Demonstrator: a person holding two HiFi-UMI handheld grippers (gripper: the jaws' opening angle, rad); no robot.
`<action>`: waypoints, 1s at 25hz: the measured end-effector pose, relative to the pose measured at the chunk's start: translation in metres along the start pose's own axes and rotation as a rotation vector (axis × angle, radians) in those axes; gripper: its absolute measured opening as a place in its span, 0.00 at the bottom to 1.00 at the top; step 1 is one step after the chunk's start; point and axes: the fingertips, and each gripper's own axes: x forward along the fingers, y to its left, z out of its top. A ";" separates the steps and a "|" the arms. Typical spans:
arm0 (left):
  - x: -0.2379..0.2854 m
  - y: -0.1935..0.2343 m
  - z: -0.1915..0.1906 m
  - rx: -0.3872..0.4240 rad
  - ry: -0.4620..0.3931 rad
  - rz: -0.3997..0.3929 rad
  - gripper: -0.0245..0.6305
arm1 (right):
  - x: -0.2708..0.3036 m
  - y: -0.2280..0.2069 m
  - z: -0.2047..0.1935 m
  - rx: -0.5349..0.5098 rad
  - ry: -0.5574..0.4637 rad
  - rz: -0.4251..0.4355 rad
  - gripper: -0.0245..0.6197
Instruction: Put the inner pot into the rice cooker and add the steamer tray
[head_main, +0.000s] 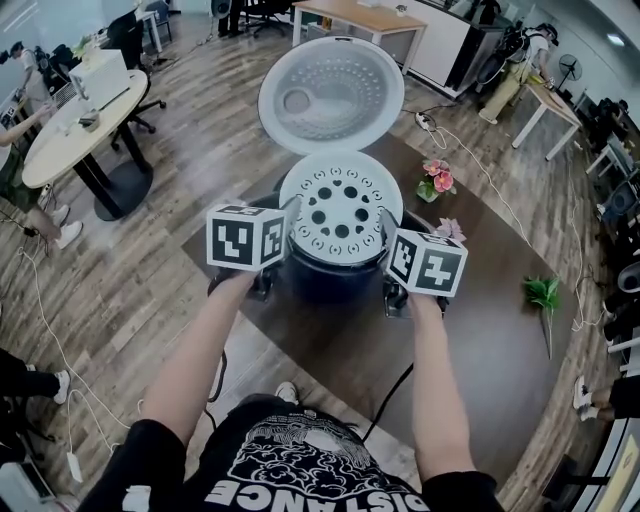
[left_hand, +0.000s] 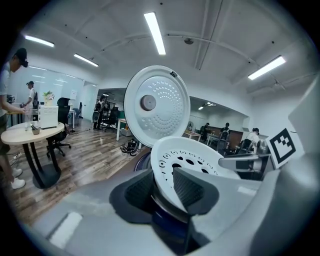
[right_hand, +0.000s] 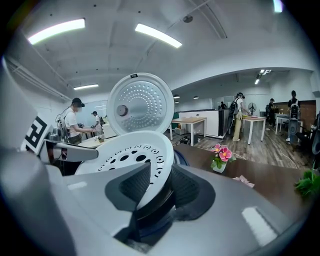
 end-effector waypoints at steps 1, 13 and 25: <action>0.001 0.000 -0.001 0.000 0.001 0.003 0.22 | 0.000 -0.001 -0.001 0.001 0.000 0.001 0.24; -0.002 0.001 -0.004 0.027 0.006 0.037 0.23 | 0.001 0.002 0.000 0.072 -0.017 0.053 0.27; -0.010 -0.014 0.000 0.047 -0.015 0.033 0.23 | -0.010 -0.002 0.002 0.035 -0.033 0.029 0.29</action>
